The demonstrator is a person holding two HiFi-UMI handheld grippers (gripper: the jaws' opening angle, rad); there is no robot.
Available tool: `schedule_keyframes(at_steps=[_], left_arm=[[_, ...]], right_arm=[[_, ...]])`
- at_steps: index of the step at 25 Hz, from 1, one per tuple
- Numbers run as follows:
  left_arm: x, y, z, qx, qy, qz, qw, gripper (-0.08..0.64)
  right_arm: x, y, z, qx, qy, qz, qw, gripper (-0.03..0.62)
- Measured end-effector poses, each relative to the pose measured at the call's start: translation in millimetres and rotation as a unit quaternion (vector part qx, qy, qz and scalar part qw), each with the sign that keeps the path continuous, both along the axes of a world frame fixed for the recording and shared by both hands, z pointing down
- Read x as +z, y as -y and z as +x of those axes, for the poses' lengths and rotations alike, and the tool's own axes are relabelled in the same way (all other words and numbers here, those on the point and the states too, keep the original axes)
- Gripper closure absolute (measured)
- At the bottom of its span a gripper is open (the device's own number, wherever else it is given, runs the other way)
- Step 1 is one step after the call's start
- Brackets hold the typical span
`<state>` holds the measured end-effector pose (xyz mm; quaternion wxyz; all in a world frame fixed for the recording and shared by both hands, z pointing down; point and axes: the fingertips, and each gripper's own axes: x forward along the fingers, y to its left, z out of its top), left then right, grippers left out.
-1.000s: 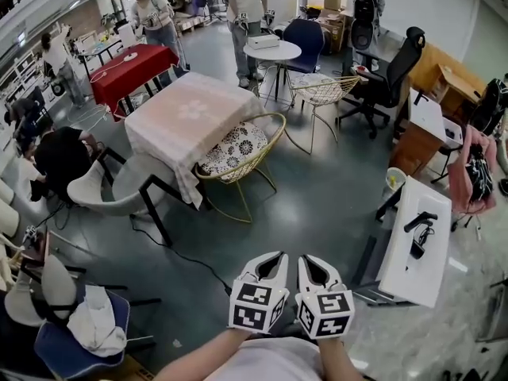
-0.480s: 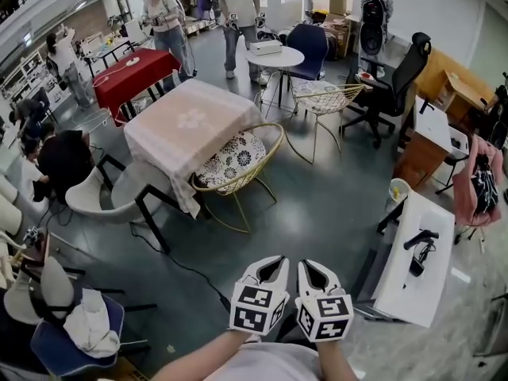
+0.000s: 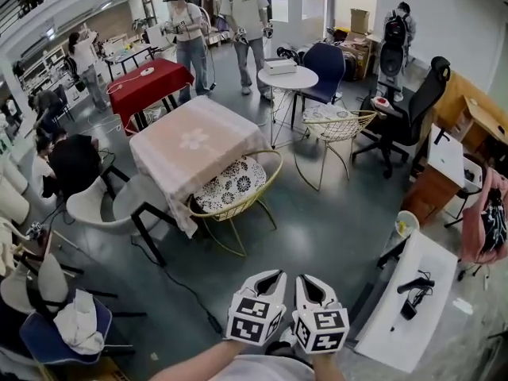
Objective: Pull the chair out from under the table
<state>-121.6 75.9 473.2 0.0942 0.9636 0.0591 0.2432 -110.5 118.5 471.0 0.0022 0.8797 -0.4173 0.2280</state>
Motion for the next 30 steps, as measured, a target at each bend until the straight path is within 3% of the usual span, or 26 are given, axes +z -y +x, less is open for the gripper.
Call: schedule_keyframes(at_steps=[9,16,23,30], left_arm=[[0,-22,59,-0.032,0.004,0.015,0.9994,0.557],[3,-17,81,-0.058,0.006,0.016,0.9982,0.557],[13,5,100,-0.08,0.012,0.008,0.9967,0.557],[25,39,143,-0.084,0.018,-0.003,0.9963,0.557]], right_arm=[[1,-20,60,-0.038,0.006,0.019,0.999,0.591],[2,-20,87,-0.058,0.008,0.03,0.998,0.591],[11,2,104,-0.083,0.015,0.024,0.996,0.591],[19,43,145,-0.1,0.016,0.016,0.995,0.591]])
